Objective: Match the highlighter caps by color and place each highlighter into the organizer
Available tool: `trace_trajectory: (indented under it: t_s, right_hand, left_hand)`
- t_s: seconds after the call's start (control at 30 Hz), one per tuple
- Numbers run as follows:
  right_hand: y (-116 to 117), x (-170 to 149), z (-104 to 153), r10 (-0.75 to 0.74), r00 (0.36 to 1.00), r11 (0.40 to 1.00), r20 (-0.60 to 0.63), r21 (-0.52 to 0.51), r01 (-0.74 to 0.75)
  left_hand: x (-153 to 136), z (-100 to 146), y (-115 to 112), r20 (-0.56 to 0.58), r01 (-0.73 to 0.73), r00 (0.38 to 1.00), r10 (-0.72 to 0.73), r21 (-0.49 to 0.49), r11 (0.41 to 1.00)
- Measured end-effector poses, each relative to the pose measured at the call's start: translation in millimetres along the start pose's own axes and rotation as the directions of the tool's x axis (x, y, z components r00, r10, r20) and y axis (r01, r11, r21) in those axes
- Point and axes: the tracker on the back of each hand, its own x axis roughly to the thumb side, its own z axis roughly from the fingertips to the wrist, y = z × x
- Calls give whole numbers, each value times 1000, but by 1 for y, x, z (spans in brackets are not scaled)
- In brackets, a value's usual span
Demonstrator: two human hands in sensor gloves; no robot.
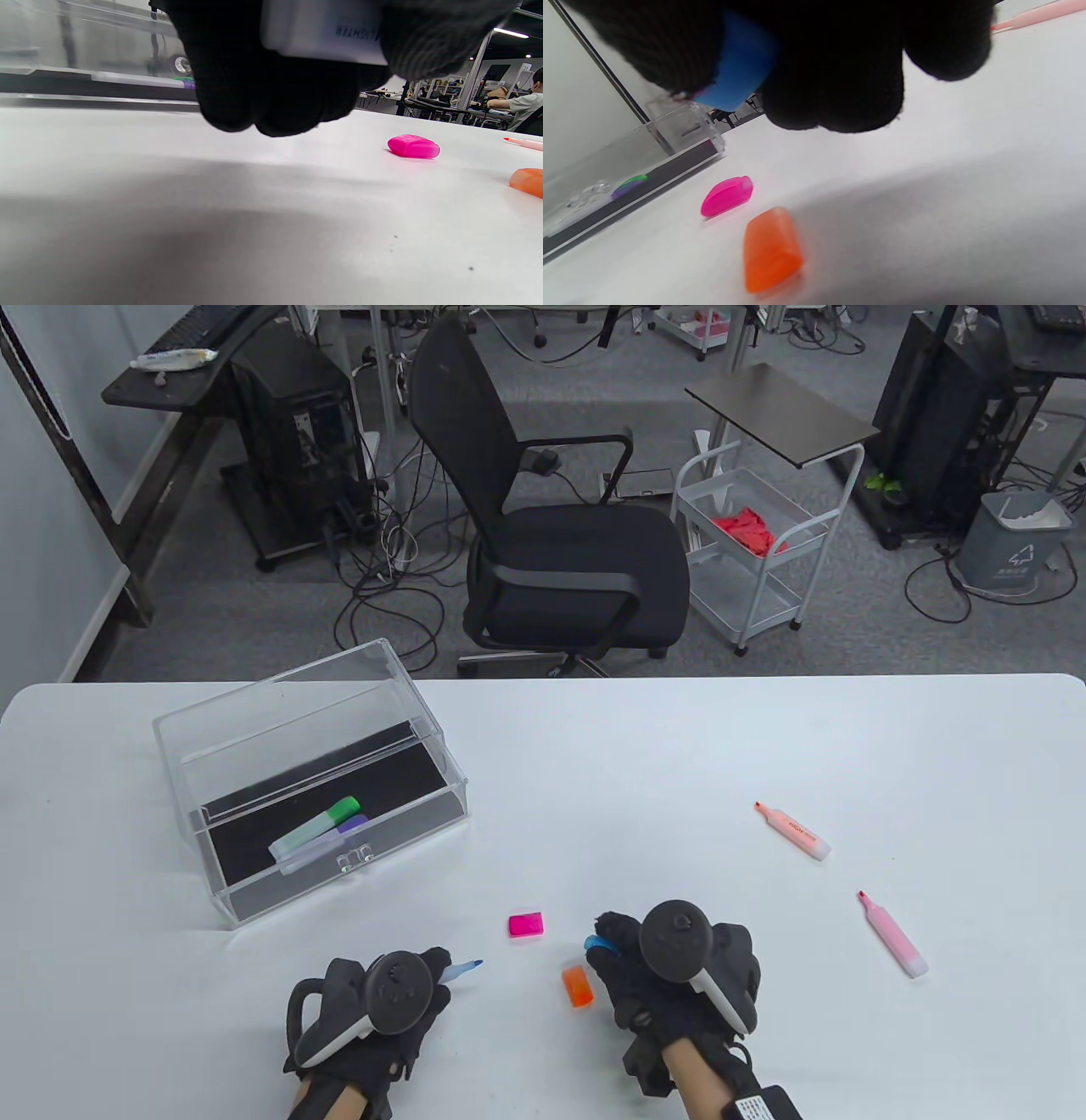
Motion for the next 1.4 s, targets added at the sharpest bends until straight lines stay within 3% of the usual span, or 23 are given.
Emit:
trace_trajectory:
  t_s: [0.5,1.23,1.4]
  right_hand:
    - [28,48,0,-159,978,983,133,113,145]
    - [55,52,3,-331,923,929,194,239,283]
    - [61,55,7,-356,910,925,215,219,310]
  left_hand:
    - [5,1,0,32,-16,999,15,15,1000]
    - [17,4,1,141,-69,988,70,-12,998]
    - [19,5,1,157,-68,985,69,-15,998]
